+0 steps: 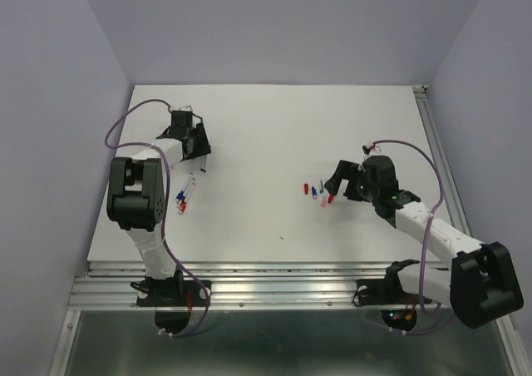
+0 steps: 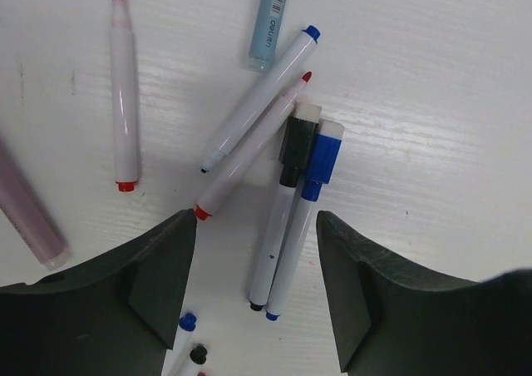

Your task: Open the pen caps

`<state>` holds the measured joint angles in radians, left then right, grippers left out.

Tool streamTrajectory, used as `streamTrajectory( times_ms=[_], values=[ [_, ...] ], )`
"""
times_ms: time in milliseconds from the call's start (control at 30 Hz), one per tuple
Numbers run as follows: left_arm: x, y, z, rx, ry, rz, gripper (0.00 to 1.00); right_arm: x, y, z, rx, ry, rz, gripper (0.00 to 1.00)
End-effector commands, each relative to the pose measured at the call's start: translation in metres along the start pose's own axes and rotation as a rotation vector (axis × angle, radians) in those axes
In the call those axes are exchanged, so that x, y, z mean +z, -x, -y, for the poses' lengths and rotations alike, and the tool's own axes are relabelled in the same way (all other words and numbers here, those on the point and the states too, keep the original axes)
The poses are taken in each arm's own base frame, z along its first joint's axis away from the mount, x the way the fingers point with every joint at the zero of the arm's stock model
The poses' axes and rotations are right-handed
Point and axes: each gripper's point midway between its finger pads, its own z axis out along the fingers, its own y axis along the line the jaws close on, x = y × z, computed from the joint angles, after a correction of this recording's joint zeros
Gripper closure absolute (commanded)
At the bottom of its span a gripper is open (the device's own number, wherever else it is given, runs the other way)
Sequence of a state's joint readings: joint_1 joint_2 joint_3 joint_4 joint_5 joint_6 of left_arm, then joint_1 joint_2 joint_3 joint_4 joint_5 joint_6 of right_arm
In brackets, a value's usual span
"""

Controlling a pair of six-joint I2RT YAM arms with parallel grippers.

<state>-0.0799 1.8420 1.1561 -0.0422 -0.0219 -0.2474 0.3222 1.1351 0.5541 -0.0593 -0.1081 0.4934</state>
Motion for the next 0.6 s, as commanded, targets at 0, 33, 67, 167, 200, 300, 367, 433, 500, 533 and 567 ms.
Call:
streamTrajectory(
  times_ms=[0,33,67,167,200,300,367,433,500,533,567],
  values=[
    [-0.009,0.017,0.007,-0.008,-0.029,0.049,0.3,0.003,0.003,-0.001,-0.008,0.005,0.022,0.0],
    [-0.008,0.016,0.008,0.0,-0.032,0.044,0.31,0.003,0.002,0.0,-0.005,0.004,0.021,0.0],
    [-0.007,0.015,0.007,0.004,-0.03,0.041,0.31,0.004,0.001,0.0,-0.007,0.003,0.018,0.0],
    [-0.004,0.011,0.008,0.007,-0.037,0.02,0.4,0.004,0.003,-0.001,-0.006,0.005,0.021,0.0],
    [-0.005,0.012,0.009,0.007,-0.037,0.018,0.4,0.004,0.002,0.0,-0.006,0.003,0.018,0.0],
    [-0.002,0.01,0.001,0.0,0.001,0.013,0.44,0.004,0.002,0.0,-0.004,0.003,0.018,0.0],
    [-0.002,0.01,0.002,0.002,-0.001,0.013,0.45,0.004,0.002,0.0,-0.006,0.004,0.017,0.0],
    [-0.001,0.009,0.002,0.004,-0.001,0.01,0.45,0.004,0.001,0.0,-0.005,0.002,0.015,0.0],
    [0.001,0.007,0.002,0.005,-0.001,0.002,0.46,0.004,0.002,0.0,-0.005,0.002,0.017,0.0],
    [0.003,0.005,0.003,0.007,-0.009,-0.008,0.46,0.005,0.002,0.0,-0.005,0.002,0.017,0.0],
    [0.005,0.004,0.004,0.007,-0.011,-0.012,0.48,0.005,0.001,0.0,-0.005,0.001,0.014,0.0]
  ],
)
